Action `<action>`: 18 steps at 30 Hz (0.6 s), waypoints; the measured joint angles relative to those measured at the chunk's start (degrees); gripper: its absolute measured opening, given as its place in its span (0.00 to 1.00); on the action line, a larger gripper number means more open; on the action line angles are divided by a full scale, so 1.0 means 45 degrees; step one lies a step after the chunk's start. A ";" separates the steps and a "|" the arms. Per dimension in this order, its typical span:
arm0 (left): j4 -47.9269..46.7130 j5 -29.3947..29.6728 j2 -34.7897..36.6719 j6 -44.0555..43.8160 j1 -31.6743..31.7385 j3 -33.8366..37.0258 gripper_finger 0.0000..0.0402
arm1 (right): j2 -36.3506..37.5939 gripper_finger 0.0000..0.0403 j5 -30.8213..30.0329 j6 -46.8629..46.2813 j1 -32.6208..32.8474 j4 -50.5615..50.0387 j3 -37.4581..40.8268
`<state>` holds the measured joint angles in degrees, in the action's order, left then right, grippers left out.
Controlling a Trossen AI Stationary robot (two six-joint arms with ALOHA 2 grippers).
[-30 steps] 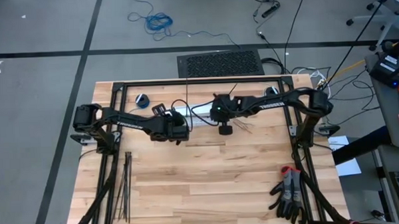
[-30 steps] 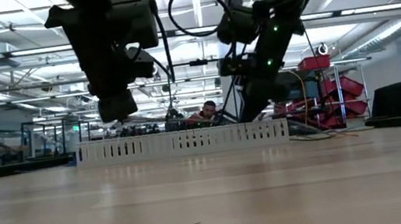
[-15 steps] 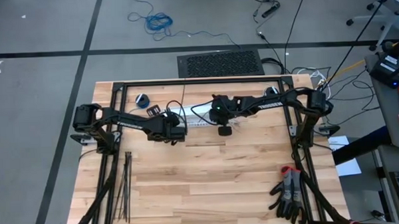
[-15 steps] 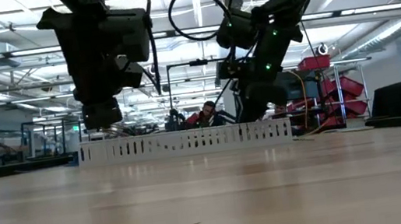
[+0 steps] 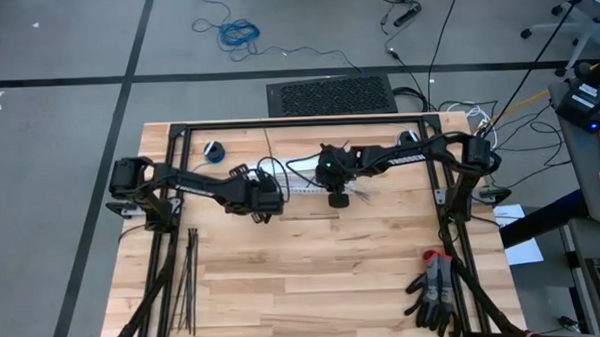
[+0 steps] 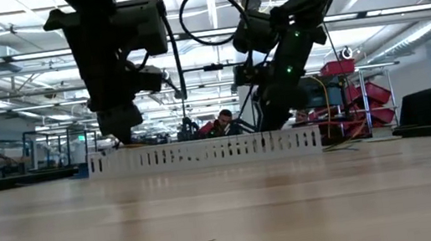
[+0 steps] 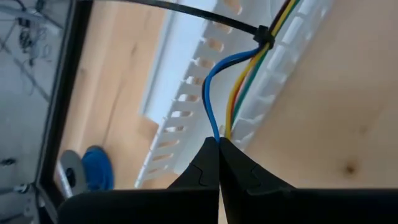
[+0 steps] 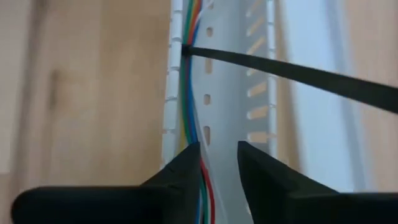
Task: Ziptie cables
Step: Put the zip-tied cables into the white cable duct
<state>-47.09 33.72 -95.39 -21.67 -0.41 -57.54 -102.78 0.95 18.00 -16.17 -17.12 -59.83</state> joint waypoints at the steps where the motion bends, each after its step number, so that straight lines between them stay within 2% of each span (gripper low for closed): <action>1: 0.0023 -0.0097 0.0000 -0.0009 -0.0096 0.0000 0.00 | 0.0000 0.23 0.0139 -0.0146 0.0093 -0.0165 0.0000; 8: 0.0014 -0.0473 0.0000 -0.0462 -0.1139 -0.0010 0.00 | 0.0000 0.18 0.0200 -0.0956 0.1170 -0.1063 0.0000; 18: -0.0462 -0.1084 0.0000 -0.1121 -0.2945 -0.0182 0.00 | 0.0005 0.17 0.0156 -0.1686 0.2877 -0.1438 -0.0011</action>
<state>-49.17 28.84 -95.39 -26.72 -13.66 -58.36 -102.76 1.65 10.41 -3.23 -23.59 -59.88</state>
